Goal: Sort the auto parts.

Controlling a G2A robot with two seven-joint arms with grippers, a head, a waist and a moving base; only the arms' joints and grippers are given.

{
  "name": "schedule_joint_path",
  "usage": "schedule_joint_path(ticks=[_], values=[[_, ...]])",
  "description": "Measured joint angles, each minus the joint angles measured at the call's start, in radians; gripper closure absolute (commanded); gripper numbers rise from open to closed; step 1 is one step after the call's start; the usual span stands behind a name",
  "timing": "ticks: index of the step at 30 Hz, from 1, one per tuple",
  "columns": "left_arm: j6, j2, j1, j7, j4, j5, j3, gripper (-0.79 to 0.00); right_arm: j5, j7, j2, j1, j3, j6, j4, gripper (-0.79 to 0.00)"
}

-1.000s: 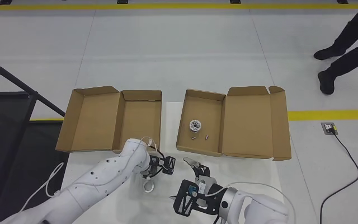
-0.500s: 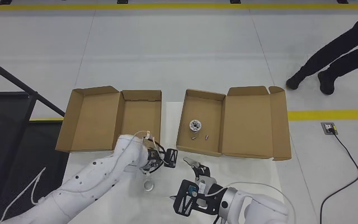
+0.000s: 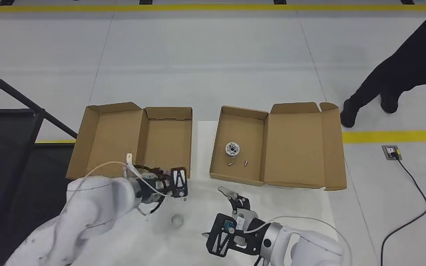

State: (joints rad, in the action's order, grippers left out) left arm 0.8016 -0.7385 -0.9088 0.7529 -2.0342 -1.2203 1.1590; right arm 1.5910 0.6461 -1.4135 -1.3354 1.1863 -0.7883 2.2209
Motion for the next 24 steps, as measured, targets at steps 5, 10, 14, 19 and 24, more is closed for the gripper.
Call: schedule_joint_path(ticks=[5,10,14,19,24], values=[[-0.024,0.033,-0.207,-0.284,-0.046,-0.047,0.254,0.0,0.0,0.0,0.0,0.0,0.0,0.0,0.0,-0.785],[-0.06,0.041,-0.426,-0.636,-0.023,-0.107,0.491,0.0,0.0,0.0,0.0,0.0,0.0,0.0,0.0,-0.785],[-0.044,0.036,-0.582,-0.943,0.019,-0.141,0.625,0.0,0.0,0.0,0.0,0.0,0.0,0.0,0.0,-0.785],[-0.022,0.034,-0.641,-1.146,0.043,-0.177,0.667,0.0,0.0,0.0,0.0,0.0,0.0,0.0,0.0,-0.785],[-0.022,0.034,-0.64,-1.108,0.042,-0.175,0.666,0.0,0.0,0.0,0.0,0.0,0.0,0.0,0.0,-0.785]])
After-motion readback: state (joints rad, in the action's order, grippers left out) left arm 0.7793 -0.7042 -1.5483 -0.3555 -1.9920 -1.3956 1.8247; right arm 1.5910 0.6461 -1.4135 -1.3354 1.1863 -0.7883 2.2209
